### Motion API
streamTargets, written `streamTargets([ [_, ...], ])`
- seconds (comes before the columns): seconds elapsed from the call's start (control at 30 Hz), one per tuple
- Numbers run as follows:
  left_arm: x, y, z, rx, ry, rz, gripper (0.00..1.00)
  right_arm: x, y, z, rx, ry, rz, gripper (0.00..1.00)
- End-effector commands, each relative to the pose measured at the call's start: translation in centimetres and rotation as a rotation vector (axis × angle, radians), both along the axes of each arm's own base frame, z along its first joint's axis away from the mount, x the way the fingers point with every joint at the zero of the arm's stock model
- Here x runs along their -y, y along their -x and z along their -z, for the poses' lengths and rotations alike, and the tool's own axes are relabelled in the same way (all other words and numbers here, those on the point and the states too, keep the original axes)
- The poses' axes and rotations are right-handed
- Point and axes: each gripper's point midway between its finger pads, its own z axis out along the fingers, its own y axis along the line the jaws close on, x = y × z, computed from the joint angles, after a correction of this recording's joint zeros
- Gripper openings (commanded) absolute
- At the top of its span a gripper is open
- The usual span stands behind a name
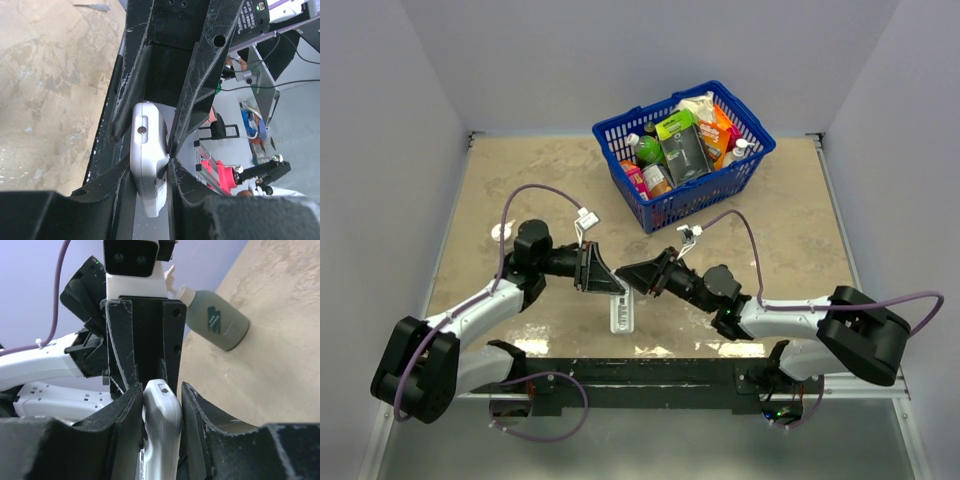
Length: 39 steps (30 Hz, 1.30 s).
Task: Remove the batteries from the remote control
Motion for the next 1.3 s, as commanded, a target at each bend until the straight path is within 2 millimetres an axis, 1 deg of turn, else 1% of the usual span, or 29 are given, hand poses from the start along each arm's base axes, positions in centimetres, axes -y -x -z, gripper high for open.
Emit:
streamTargets([
  [0.0,0.0,1.0,-1.9,0.086,0.055,0.055,0.0,-0.1,1.2,-1.3,0.029,-0.054,-0.053,0.4],
  [0.03,0.0,1.0,-2.0,0.087,0.057,0.054,0.0,-0.1,1.2,-1.4,0.035,-0.054,-0.057,0.44],
  [0.07,0.0,1.1,-2.0,0.091,0.06,0.057,0.0,-0.1,1.3,-1.5,0.039,-0.053,-0.061,0.44],
  [0.13,-0.1,1.1,-2.0,0.085,0.06,0.054,0.0,0.1,1.2,-1.5,0.041,-0.052,-0.061,0.38],
  [0.17,-0.1,1.0,-2.0,0.086,0.061,0.054,0.0,0.3,1.3,-1.7,0.042,-0.059,-0.058,0.24],
  [0.23,0.0,1.1,-2.0,0.081,0.059,0.052,0.0,0.8,1.1,-2.3,0.042,-0.083,-0.039,0.1],
  [0.27,0.0,1.0,-1.9,0.079,0.059,0.049,0.0,1.1,1.3,-2.8,0.036,-0.105,-0.036,0.0],
  [0.3,0.0,1.0,-2.0,0.079,0.061,0.049,0.0,1.3,1.2,-3.1,0.032,-0.116,-0.031,0.0],
  [0.37,0.0,1.0,-2.3,0.095,0.073,0.044,0.04,1.7,1.2,-3.5,0.031,-0.134,-0.019,0.0],
  [0.4,0.0,1.1,-2.5,0.083,0.076,0.047,0.07,2.0,1.2,-4.2,0.037,-0.15,-0.014,0.0],
  [0.47,0.0,1.2,-3.0,0.088,0.093,0.046,0.21,2.4,0.9,-4.5,0.03,-0.154,0.012,0.0],
  [0.5,0.0,1.2,-3.1,0.085,0.097,0.046,0.35,2.8,1.0,-5.2,0.037,-0.169,0.022,0.0],
  [0.53,0.0,1.2,-3.2,0.085,0.103,0.043,0.4,3.0,1.0,-5.5,0.039,-0.175,0.024,0.0],
  [0.57,0.0,1.3,-3.7,0.095,0.118,0.046,0.44,3.4,0.4,-5.5,0.023,-0.177,0.063,0.0],
  [0.6,-0.1,1.4,-3.7,0.094,0.123,0.045,0.5,3.9,0.4,-6.2,0.026,-0.201,0.077,0.0],
  [0.67,0.0,1.8,-4.3,0.106,0.145,0.05,0.53,4.6,-0.1,-6.7,0.009,-0.222,0.118,0.0],
  [0.7,0.0,1.9,-4.2,0.101,0.15,0.05,0.55,4.8,-0.2,-7.0,0.004,-0.234,0.13,0.0],
  [0.8,0.4,2.6,-4.8,0.114,0.178,0.076,0.57,5.3,-0.5,-7.7,-0.021,-0.273,0.155,0.0],
  [0.87,0.7,2.9,-5.2,0.131,0.195,0.082,0.58,5.5,-0.6,-8.0,-0.035,-0.31,0.156,0.0],
  [1.0,1.2,2.9,-5.0,0.115,0.197,0.088,0.57,5.6,-0.9,-8.1,-0.053,-0.337,0.168,0.0],
  [1.07,1.3,2.8,-4.9,0.113,0.197,0.088,0.56,5.7,-0.9,-8.1,-0.059,-0.348,0.171,0.0],
  [1.13,1.4,2.8,-4.9,0.111,0.198,0.09,0.53,5.7,-1.0,-7.9,-0.066,-0.348,0.175,0.0],
  [1.23,1.4,2.8,-4.8,0.105,0.198,0.09,0.38,5.7,-1.1,-7.6,-0.071,-0.341,0.174,0.0],
  [1.27,1.5,2.8,-4.8,0.104,0.198,0.089,0.27,5.6,-1.0,-7.5,-0.072,-0.336,0.173,0.0],
])
